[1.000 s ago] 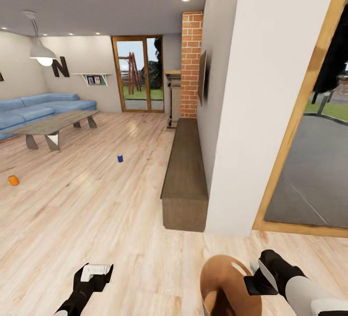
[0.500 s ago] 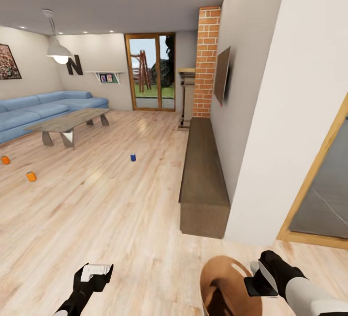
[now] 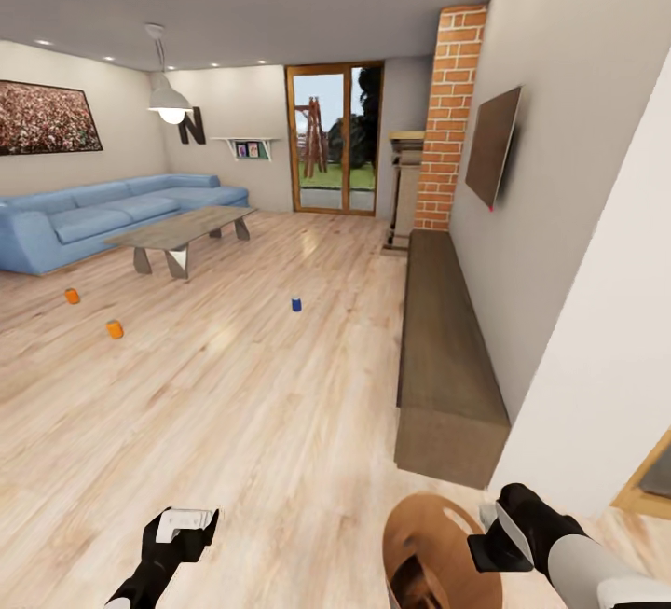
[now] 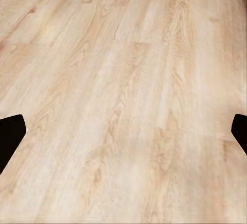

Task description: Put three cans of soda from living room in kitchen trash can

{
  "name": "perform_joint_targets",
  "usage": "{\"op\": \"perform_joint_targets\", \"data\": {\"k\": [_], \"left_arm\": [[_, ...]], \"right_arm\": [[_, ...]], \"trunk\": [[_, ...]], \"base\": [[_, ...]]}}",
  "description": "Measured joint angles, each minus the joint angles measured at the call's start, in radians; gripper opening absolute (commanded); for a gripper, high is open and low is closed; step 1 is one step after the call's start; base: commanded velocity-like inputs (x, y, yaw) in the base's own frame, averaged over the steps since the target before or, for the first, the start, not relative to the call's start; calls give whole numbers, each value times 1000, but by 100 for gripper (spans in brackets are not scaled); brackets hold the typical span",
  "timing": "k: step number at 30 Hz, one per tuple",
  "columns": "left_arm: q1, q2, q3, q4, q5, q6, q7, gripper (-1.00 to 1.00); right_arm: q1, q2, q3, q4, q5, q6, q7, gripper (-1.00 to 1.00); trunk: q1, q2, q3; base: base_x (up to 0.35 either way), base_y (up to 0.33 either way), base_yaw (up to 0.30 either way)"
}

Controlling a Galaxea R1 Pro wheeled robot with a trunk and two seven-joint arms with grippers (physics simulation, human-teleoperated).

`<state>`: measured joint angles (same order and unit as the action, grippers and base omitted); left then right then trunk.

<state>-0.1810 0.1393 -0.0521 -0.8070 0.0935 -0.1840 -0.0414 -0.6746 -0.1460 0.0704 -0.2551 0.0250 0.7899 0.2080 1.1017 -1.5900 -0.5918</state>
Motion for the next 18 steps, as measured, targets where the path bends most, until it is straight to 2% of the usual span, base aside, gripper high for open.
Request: {"op": "perform_joint_targets", "data": {"k": [6, 18], "left_arm": [[0, 0, 0, 0, -1, 0, 0, 100], [0, -1, 0, 1, -1, 0, 0, 100]], "right_arm": [[0, 0, -2, -1, -6, 0, 1, -100], [2, 0, -1, -1, -1, -2, 3, -100]], "trunk": [[0, 0, -1], [0, 0, -1]], "base": [[252, 196, 180], [260, 190, 14]]}}
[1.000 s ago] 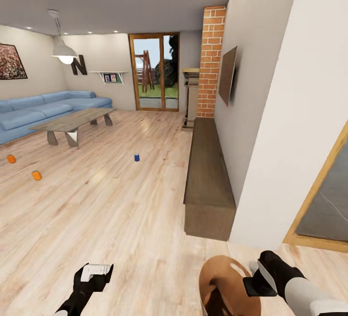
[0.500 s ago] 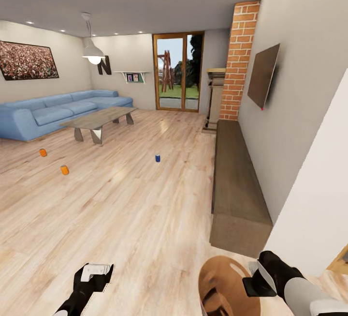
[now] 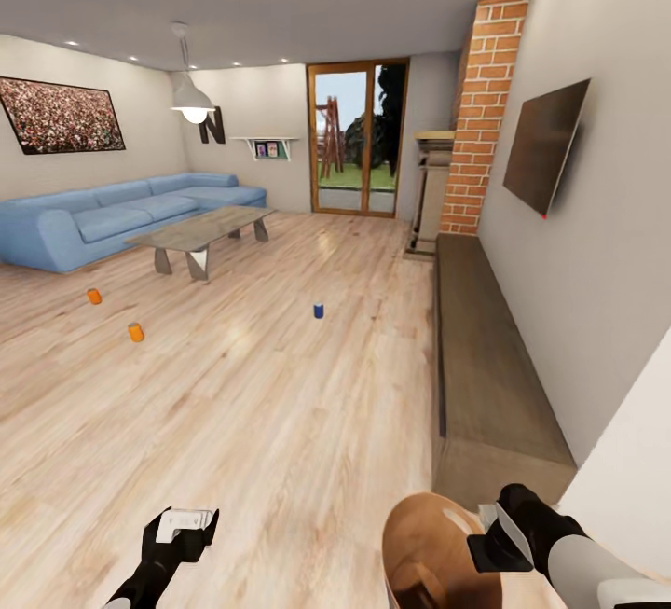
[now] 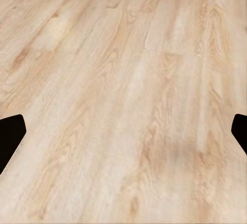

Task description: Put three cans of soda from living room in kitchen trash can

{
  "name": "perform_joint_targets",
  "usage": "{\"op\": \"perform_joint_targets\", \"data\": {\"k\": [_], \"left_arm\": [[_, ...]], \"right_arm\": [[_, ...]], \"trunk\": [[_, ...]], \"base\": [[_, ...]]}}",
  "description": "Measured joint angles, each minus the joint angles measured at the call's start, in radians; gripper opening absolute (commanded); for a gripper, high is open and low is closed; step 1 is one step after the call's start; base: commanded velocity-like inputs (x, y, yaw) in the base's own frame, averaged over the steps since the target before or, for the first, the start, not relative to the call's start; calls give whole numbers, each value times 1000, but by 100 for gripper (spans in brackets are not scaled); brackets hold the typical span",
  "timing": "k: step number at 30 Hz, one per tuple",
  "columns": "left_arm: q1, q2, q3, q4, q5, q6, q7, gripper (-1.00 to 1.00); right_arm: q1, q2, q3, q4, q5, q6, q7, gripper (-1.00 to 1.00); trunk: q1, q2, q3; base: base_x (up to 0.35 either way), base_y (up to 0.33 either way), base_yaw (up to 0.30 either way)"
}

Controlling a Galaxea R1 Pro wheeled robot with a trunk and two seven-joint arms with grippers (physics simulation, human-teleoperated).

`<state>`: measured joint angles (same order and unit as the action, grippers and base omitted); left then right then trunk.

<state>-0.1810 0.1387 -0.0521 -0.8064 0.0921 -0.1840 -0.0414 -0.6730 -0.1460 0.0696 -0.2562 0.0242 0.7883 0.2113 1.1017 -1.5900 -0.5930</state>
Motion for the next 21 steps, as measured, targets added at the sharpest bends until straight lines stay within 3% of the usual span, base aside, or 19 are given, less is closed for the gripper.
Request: {"op": "perform_joint_targets", "data": {"k": [11, 21], "left_arm": [[0, -1, 0, 0, 0, 0, 0, 100], [0, -1, 0, 1, 0, 0, 0, 100]], "right_arm": [[0, 1, 1, 1, -2, 0, -1, -100], [0, 6, 1, 1, 1, 0, -3, -100]], "trunk": [[0, 0, 0], [0, 0, 0]], "base": [[260, 190, 11], [260, 190, 179]]}}
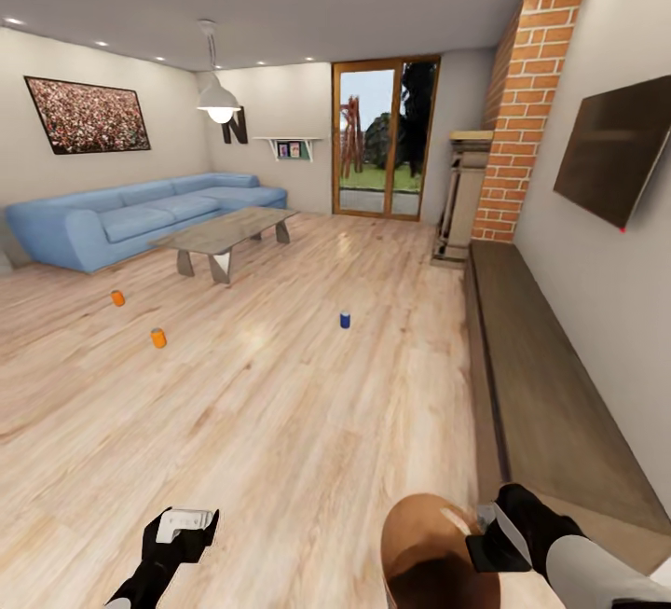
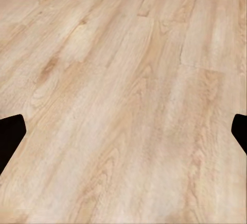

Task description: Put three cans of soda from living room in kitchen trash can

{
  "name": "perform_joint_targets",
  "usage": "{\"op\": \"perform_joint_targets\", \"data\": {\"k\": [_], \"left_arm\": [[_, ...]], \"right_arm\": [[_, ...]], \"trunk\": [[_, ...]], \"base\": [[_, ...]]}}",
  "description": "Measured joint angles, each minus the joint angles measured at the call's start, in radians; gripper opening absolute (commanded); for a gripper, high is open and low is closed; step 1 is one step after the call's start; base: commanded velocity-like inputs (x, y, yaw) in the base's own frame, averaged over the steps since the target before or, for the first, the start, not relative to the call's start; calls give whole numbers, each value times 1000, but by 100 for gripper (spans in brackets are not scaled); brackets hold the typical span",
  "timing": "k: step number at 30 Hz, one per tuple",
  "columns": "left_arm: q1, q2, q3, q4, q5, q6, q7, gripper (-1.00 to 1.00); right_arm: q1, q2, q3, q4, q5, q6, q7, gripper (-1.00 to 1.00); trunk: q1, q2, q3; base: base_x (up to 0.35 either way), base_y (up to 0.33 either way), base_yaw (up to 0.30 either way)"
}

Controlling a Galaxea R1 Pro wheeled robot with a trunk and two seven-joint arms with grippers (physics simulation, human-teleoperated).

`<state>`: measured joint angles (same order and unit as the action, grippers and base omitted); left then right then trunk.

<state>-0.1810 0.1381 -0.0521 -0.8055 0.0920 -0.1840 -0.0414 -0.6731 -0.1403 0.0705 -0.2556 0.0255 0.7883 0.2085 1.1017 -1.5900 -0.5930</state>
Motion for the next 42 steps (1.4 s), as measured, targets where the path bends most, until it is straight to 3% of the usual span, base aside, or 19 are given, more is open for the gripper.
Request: {"op": "perform_joint_targets", "data": {"k": [8, 26, 42], "left_arm": [[0, 0, 0, 0, 0, 0, 0, 100], [0, 0, 0, 0, -1, 2, 0, 100], [0, 0, 0, 0, -2, 2, 0, 100]], "right_arm": [[3, 0, -1, 0, -3, 0, 0, -100], [6, -1, -2, 4, -5, -38, 3, -100], [6, -2, -6, -4, -5, -38, 3, -100]], "trunk": [[0, 0, 0], [0, 0, 0], [0, 0, 0]], "base": [[260, 190, 156], [260, 190, 6], [260, 190, -167]]}}
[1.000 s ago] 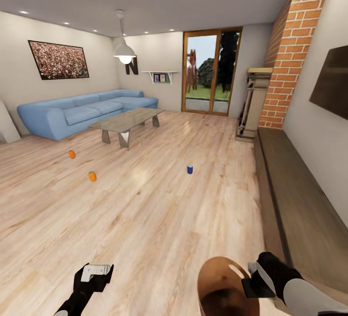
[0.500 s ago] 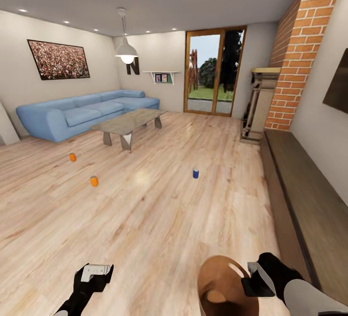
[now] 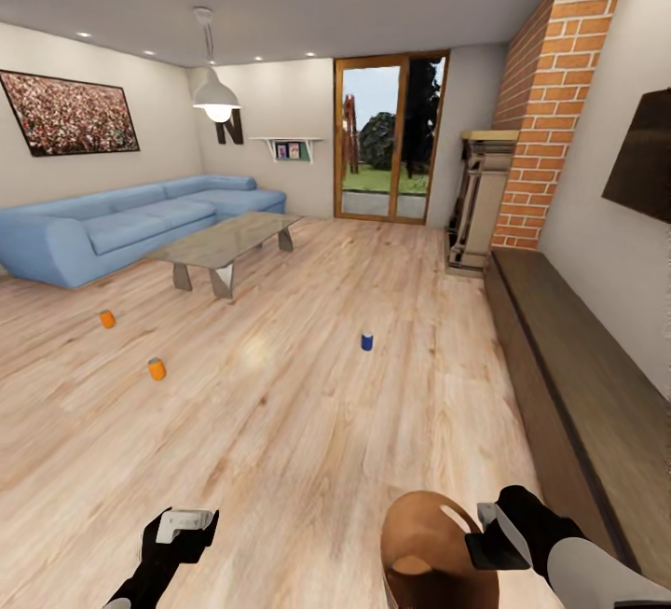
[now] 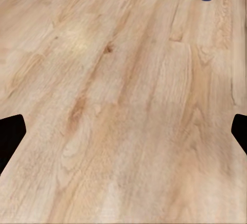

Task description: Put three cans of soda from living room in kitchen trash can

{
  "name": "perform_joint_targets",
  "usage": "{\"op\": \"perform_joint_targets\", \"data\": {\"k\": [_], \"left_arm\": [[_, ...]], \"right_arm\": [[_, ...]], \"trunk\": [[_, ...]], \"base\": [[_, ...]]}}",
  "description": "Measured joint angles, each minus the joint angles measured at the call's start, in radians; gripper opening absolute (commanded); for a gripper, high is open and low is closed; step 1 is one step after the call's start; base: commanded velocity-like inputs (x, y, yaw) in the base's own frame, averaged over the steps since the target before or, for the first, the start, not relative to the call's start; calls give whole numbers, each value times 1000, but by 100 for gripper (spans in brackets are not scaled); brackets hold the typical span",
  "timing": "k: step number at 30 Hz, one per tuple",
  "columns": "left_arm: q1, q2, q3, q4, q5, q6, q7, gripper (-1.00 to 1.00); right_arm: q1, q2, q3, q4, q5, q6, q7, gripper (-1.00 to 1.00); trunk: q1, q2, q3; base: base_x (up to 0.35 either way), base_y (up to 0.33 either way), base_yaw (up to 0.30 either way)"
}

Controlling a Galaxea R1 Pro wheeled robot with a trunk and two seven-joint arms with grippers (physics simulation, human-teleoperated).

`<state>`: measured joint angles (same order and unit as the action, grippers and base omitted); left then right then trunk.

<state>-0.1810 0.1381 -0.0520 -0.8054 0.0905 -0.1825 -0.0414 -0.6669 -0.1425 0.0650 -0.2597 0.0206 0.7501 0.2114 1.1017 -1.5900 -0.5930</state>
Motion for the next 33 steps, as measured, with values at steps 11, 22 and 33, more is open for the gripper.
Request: {"op": "perform_joint_targets", "data": {"k": [11, 22, 33], "left_arm": [[0, 0, 0, 0, 0, 0, 0, 100], [0, 0, 0, 0, 0, 0, 0, 100], [0, 0, 0, 0, 0, 0, -3, 100]], "right_arm": [[0, 0, -1, -1, 0, 0, -1, -100], [0, -1, -1, -1, 1, 0, -1, -100], [0, -2, -2, -1, -2, 0, -1, -100]], "trunk": [[0, 0, 0], [0, 0, 0], [0, 0, 0]], "base": [[260, 190, -226], [260, 190, -199], [262, 184, -172]]}}
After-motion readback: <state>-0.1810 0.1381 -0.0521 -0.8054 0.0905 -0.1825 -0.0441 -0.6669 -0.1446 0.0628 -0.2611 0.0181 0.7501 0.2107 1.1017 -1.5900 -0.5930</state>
